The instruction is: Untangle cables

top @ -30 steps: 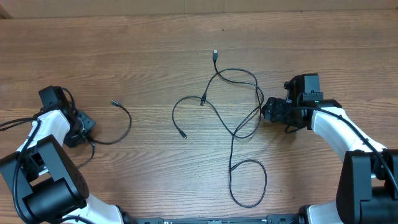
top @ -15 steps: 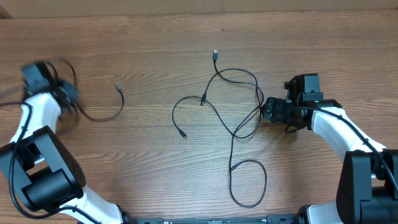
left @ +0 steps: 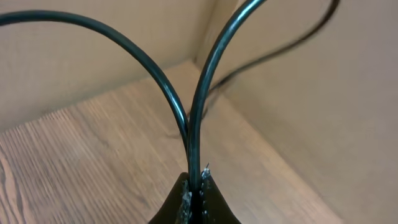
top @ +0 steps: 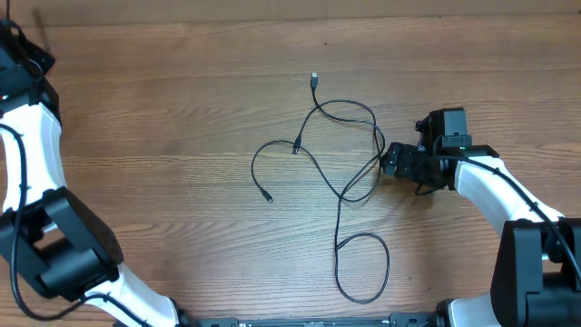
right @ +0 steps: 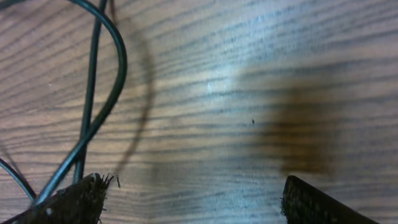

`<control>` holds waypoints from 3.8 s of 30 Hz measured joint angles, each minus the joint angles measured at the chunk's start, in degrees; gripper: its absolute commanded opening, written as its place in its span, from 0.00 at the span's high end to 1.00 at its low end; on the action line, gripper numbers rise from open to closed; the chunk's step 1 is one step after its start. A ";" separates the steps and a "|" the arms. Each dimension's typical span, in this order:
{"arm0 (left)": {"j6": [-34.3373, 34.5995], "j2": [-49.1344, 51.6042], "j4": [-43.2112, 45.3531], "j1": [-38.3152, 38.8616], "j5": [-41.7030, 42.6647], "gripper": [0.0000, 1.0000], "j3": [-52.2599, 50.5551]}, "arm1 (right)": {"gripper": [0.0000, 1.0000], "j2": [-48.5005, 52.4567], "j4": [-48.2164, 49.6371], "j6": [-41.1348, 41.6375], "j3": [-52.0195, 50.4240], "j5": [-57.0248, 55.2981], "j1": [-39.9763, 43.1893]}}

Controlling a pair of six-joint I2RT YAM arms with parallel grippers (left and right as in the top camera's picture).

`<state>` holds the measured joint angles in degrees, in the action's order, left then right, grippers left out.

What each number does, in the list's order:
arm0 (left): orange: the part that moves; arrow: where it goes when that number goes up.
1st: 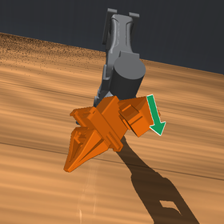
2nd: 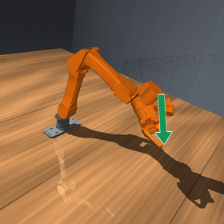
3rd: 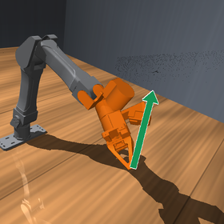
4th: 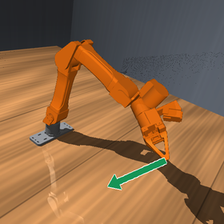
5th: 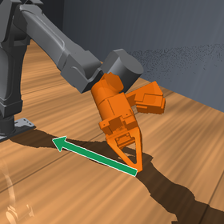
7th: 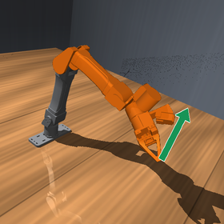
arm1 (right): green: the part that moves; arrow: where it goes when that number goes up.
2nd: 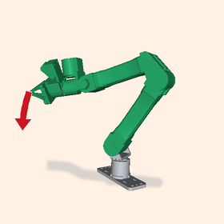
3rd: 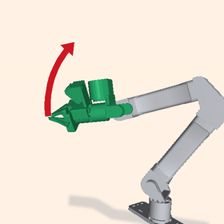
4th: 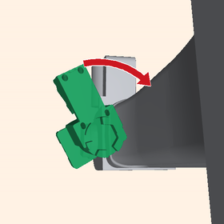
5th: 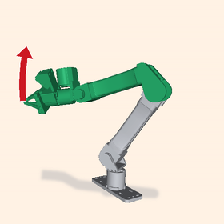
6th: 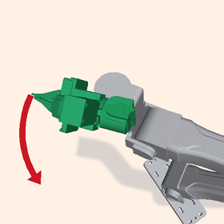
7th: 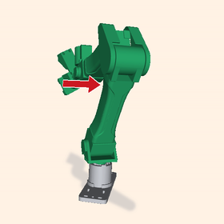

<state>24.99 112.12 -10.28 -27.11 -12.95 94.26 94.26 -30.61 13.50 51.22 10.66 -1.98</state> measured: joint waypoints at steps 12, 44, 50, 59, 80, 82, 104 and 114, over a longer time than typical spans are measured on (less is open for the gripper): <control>0.17 13.86 12.90 -0.39 3.17 0.94 -0.11 | 0.11 0.00 -7.10 0.04 0.00 0.07 0.00; -0.09 -13.84 -24.22 -0.04 27.39 0.01 9.62 | 0.00 0.00 -9.97 0.02 0.00 5.88 0.00; -0.09 -24.04 -39.06 3.26 28.83 0.01 10.38 | 0.00 -0.02 -11.93 0.00 0.63 5.88 0.00; 0.63 -24.57 -54.51 14.62 30.36 0.00 10.23 | 0.00 -3.39 -16.28 0.00 7.93 5.92 0.00; -4.70 -7.98 -52.70 48.61 30.53 0.06 10.19 | 0.00 -12.85 -22.60 9.86 10.19 0.66 9.16; -7.43 -6.34 -51.39 51.98 30.42 0.11 10.16 | 0.00 -14.75 -22.62 10.62 10.19 0.79 12.55; -13.03 14.88 -43.91 70.95 23.65 0.49 10.01 | 0.00 -15.98 -23.43 11.96 10.25 4.15 19.56; -9.64 14.88 -42.84 70.97 23.39 0.84 10.03 | 0.00 -15.98 -23.45 11.98 10.25 4.17 19.56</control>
<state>15.35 127.00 -53.12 43.86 10.44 104.29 78.28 -54.06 25.47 61.47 14.83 17.58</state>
